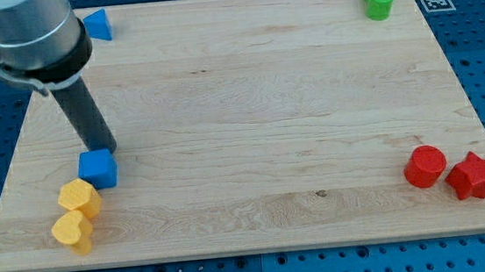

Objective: Slide the blue triangle into the blue cube

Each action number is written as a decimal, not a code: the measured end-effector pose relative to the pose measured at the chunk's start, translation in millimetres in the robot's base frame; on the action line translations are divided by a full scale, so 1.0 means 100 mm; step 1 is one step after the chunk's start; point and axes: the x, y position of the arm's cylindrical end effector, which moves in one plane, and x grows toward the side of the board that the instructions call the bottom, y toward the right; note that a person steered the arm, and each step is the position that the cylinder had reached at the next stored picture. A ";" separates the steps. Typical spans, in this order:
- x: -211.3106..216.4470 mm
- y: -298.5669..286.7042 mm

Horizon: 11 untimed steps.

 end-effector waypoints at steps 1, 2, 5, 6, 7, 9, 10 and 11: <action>0.24 0.13; 0.26 0.27; -1.18 0.38; -1.66 -0.09; -2.09 -0.89; -2.98 -1.22; -3.01 -1.11; -3.01 -0.97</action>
